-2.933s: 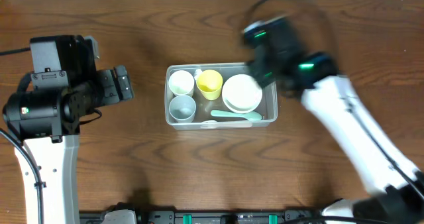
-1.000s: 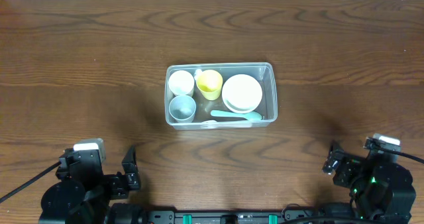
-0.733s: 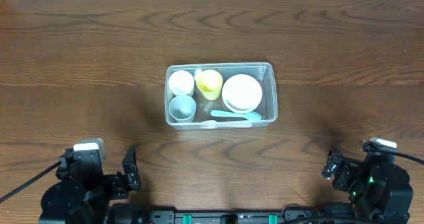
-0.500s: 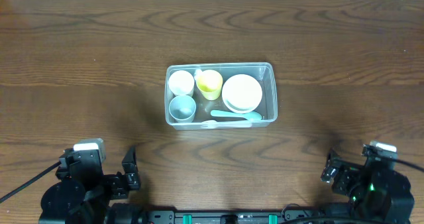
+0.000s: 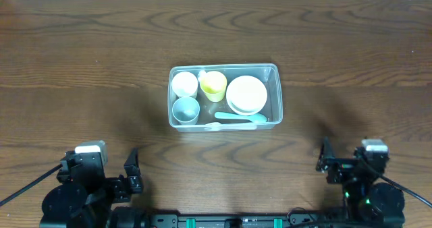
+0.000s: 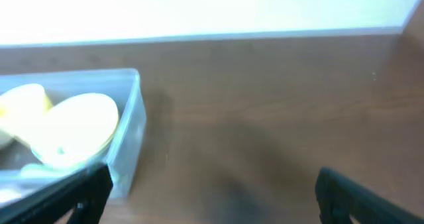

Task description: Pack container

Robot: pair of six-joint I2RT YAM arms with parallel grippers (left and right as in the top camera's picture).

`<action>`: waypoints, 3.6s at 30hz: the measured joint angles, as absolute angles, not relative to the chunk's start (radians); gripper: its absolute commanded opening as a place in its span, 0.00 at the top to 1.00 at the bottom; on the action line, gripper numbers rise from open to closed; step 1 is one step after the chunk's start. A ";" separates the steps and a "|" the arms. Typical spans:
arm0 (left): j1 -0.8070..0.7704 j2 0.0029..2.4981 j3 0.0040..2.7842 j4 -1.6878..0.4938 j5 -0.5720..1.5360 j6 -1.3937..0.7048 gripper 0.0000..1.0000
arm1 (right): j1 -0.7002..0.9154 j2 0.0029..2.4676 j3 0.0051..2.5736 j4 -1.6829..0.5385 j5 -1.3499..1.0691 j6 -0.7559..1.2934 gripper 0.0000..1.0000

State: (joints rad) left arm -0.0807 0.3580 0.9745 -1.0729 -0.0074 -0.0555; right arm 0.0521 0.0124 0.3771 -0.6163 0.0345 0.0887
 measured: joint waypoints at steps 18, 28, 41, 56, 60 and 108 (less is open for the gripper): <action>-0.081 0.358 0.974 -1.075 -0.007 -0.056 0.02 | 0.052 0.015 0.007 -0.065 0.010 -0.027 0.01; -0.081 0.358 0.974 -1.073 -0.007 -0.056 0.02 | 0.052 0.012 0.007 -0.070 -0.001 -0.027 0.01; -0.081 0.358 0.974 -1.073 -0.007 -0.056 0.02 | 0.052 0.012 0.007 -0.070 -0.001 -0.027 0.01; -0.065 0.315 0.875 -1.049 -0.007 -0.052 0.02 | 0.052 0.012 0.007 -0.070 -0.001 -0.027 0.01; -0.051 0.217 0.704 -0.952 -0.007 -0.052 0.02 | 0.052 0.012 0.007 -0.070 -0.002 -0.027 0.01; -0.028 0.010 0.017 -0.024 0.023 -0.052 0.02 | 0.052 0.012 0.007 -0.070 -0.002 -0.027 0.01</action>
State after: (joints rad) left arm -0.0277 0.0101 0.0166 -0.0242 0.0231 -0.0521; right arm 0.0521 0.0124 0.0071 -0.0700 -0.0021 -0.0269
